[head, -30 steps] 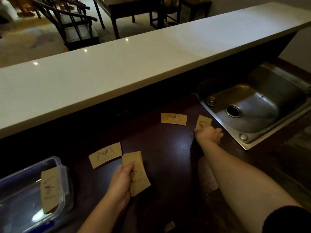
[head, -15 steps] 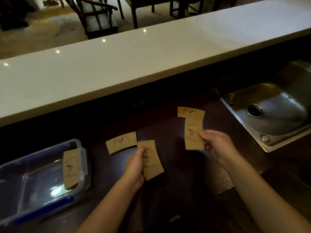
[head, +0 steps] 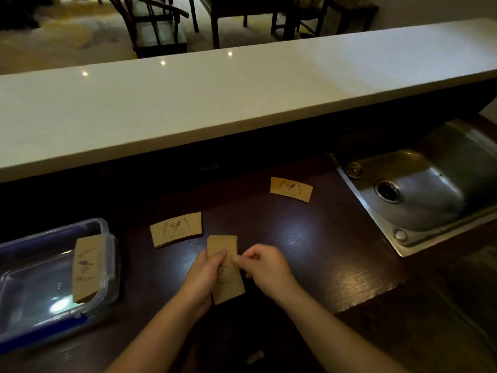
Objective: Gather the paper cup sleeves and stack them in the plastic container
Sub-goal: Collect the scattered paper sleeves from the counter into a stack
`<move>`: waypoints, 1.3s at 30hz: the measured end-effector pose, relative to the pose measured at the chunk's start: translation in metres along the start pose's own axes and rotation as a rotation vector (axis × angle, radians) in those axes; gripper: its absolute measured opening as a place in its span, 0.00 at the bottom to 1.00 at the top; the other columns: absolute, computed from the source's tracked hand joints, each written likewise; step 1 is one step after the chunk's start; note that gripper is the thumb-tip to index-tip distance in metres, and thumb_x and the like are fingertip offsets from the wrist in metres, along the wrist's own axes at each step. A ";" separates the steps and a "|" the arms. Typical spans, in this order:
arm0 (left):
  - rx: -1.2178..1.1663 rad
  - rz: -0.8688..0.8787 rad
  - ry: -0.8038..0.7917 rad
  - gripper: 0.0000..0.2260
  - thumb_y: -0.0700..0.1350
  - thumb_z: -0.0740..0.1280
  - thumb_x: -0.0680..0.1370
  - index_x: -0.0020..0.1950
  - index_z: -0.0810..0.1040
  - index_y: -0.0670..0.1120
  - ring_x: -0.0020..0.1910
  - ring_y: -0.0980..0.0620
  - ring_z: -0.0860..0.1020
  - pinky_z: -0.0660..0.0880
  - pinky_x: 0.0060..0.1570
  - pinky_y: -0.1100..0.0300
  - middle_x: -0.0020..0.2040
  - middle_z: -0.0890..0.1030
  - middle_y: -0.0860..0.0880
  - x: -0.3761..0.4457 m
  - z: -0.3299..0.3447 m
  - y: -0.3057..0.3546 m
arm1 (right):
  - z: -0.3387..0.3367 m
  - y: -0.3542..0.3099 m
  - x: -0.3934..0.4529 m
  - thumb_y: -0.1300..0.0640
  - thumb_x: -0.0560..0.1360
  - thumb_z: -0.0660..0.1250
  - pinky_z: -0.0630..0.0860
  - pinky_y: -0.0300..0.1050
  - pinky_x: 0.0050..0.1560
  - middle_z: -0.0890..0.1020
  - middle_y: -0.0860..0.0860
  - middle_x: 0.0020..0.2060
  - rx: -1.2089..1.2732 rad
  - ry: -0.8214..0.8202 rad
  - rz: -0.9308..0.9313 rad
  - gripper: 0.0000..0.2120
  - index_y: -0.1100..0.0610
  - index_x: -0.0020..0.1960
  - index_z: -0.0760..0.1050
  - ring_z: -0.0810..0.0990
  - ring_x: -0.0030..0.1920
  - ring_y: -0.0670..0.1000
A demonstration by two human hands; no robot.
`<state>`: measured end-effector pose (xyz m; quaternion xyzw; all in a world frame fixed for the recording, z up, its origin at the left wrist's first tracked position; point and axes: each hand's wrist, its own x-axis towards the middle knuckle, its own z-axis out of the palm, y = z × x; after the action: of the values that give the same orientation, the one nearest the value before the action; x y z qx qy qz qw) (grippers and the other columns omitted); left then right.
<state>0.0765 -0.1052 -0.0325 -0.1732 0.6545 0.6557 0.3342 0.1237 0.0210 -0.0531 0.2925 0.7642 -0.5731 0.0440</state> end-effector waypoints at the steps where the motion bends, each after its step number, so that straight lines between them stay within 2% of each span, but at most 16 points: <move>1: -0.005 -0.006 -0.002 0.09 0.44 0.63 0.79 0.58 0.75 0.44 0.43 0.44 0.81 0.79 0.43 0.47 0.47 0.82 0.40 -0.001 -0.002 0.000 | -0.008 0.001 0.010 0.47 0.68 0.73 0.70 0.37 0.27 0.79 0.46 0.24 0.043 0.024 0.039 0.11 0.51 0.31 0.77 0.76 0.27 0.45; 2: -0.014 -0.011 -0.007 0.08 0.45 0.63 0.79 0.57 0.75 0.45 0.43 0.44 0.81 0.79 0.40 0.48 0.46 0.82 0.41 -0.002 -0.005 0.000 | -0.019 0.001 0.023 0.47 0.69 0.72 0.72 0.37 0.29 0.80 0.47 0.25 0.092 0.082 0.077 0.11 0.51 0.32 0.78 0.78 0.29 0.46; 4: -0.032 -0.008 -0.015 0.07 0.46 0.63 0.79 0.56 0.75 0.47 0.43 0.44 0.81 0.78 0.37 0.51 0.45 0.82 0.42 -0.003 -0.011 -0.001 | -0.047 -0.001 0.055 0.47 0.71 0.71 0.79 0.43 0.42 0.83 0.52 0.35 0.133 0.272 0.124 0.10 0.54 0.41 0.81 0.82 0.39 0.53; 6: -0.041 0.007 -0.013 0.07 0.46 0.63 0.79 0.56 0.75 0.47 0.43 0.43 0.80 0.77 0.37 0.51 0.44 0.81 0.42 -0.005 -0.014 0.000 | -0.077 -0.002 0.088 0.46 0.73 0.68 0.78 0.54 0.53 0.83 0.59 0.47 0.021 0.464 0.178 0.18 0.61 0.51 0.80 0.81 0.50 0.59; 7: -0.049 0.018 -0.006 0.07 0.45 0.62 0.79 0.55 0.75 0.47 0.42 0.43 0.80 0.76 0.37 0.52 0.43 0.81 0.43 -0.006 -0.015 0.000 | -0.090 -0.004 0.103 0.45 0.73 0.67 0.77 0.55 0.55 0.81 0.61 0.52 -0.063 0.519 0.217 0.21 0.63 0.54 0.79 0.79 0.53 0.62; 11: -0.060 0.031 0.043 0.06 0.45 0.63 0.79 0.54 0.76 0.47 0.41 0.43 0.79 0.76 0.36 0.52 0.43 0.80 0.42 -0.010 -0.025 0.000 | -0.114 -0.013 0.143 0.44 0.71 0.69 0.75 0.55 0.58 0.67 0.63 0.65 -0.281 0.457 0.349 0.31 0.62 0.65 0.70 0.74 0.59 0.66; 14: -0.083 0.039 0.086 0.06 0.45 0.63 0.79 0.54 0.76 0.46 0.41 0.43 0.80 0.77 0.36 0.51 0.43 0.81 0.42 -0.010 -0.038 0.000 | -0.127 -0.021 0.162 0.48 0.71 0.70 0.74 0.56 0.61 0.62 0.63 0.68 -0.448 0.287 0.310 0.31 0.59 0.69 0.65 0.73 0.60 0.65; 16: -0.096 0.050 0.113 0.07 0.45 0.63 0.79 0.55 0.76 0.46 0.41 0.44 0.81 0.77 0.35 0.51 0.43 0.82 0.42 -0.008 -0.046 0.000 | -0.137 -0.024 0.169 0.49 0.74 0.67 0.73 0.53 0.62 0.62 0.64 0.68 -0.601 0.204 0.280 0.27 0.61 0.68 0.69 0.73 0.61 0.64; 20: -0.118 0.042 0.133 0.07 0.46 0.64 0.79 0.56 0.76 0.47 0.42 0.43 0.82 0.78 0.35 0.51 0.44 0.83 0.42 -0.003 -0.054 -0.003 | -0.146 -0.012 0.169 0.50 0.76 0.63 0.71 0.56 0.61 0.66 0.65 0.65 -0.774 0.230 0.177 0.22 0.62 0.65 0.71 0.71 0.61 0.67; 23: -0.155 0.017 0.142 0.07 0.46 0.64 0.78 0.55 0.77 0.47 0.39 0.45 0.83 0.78 0.33 0.52 0.40 0.84 0.44 -0.002 -0.053 -0.005 | -0.152 -0.009 0.160 0.47 0.73 0.67 0.72 0.58 0.59 0.70 0.64 0.63 -0.662 0.237 0.195 0.25 0.63 0.62 0.72 0.72 0.61 0.65; 25: -0.177 0.010 0.125 0.07 0.45 0.64 0.78 0.54 0.78 0.47 0.40 0.45 0.83 0.79 0.34 0.51 0.41 0.85 0.45 -0.002 -0.050 -0.003 | -0.153 -0.013 0.152 0.53 0.72 0.70 0.76 0.56 0.53 0.78 0.63 0.54 -0.364 0.235 0.137 0.14 0.62 0.52 0.76 0.77 0.54 0.62; 27: -0.196 0.004 0.110 0.07 0.45 0.64 0.78 0.55 0.78 0.47 0.43 0.44 0.82 0.79 0.38 0.50 0.44 0.84 0.44 -0.002 -0.045 0.001 | -0.149 -0.024 0.140 0.64 0.74 0.67 0.77 0.50 0.45 0.81 0.60 0.46 0.078 0.153 0.110 0.03 0.61 0.48 0.77 0.79 0.47 0.58; 30: -0.213 -0.031 0.101 0.07 0.44 0.62 0.79 0.54 0.78 0.46 0.43 0.44 0.81 0.77 0.40 0.50 0.44 0.82 0.43 -0.002 -0.037 0.005 | -0.138 -0.046 0.118 0.70 0.75 0.61 0.76 0.44 0.42 0.80 0.55 0.41 0.358 -0.069 0.017 0.14 0.64 0.58 0.76 0.79 0.42 0.52; 35: -0.226 -0.152 0.064 0.10 0.44 0.61 0.77 0.52 0.79 0.42 0.37 0.45 0.82 0.78 0.34 0.53 0.36 0.84 0.44 0.000 -0.033 0.004 | -0.101 -0.083 0.077 0.68 0.65 0.71 0.79 0.37 0.39 0.84 0.51 0.37 0.275 -0.585 -0.093 0.17 0.57 0.53 0.80 0.83 0.39 0.47; 37: -0.200 -0.171 0.027 0.10 0.44 0.61 0.76 0.48 0.80 0.43 0.34 0.45 0.82 0.79 0.34 0.52 0.33 0.84 0.44 0.001 -0.034 0.001 | -0.075 -0.092 0.066 0.69 0.65 0.73 0.79 0.38 0.40 0.85 0.51 0.36 0.125 -0.693 -0.112 0.16 0.57 0.50 0.80 0.84 0.40 0.48; 39: -0.167 -0.183 -0.020 0.13 0.46 0.61 0.76 0.38 0.83 0.45 0.30 0.47 0.83 0.78 0.30 0.55 0.32 0.84 0.45 0.001 -0.034 0.000 | -0.050 -0.096 0.058 0.69 0.67 0.73 0.79 0.36 0.40 0.86 0.50 0.36 0.023 -0.717 -0.138 0.14 0.58 0.51 0.81 0.85 0.40 0.47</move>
<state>0.0685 -0.1379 -0.0364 -0.2532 0.5757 0.6763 0.3835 0.0408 0.0724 0.0222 0.0210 0.7117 -0.6494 0.2670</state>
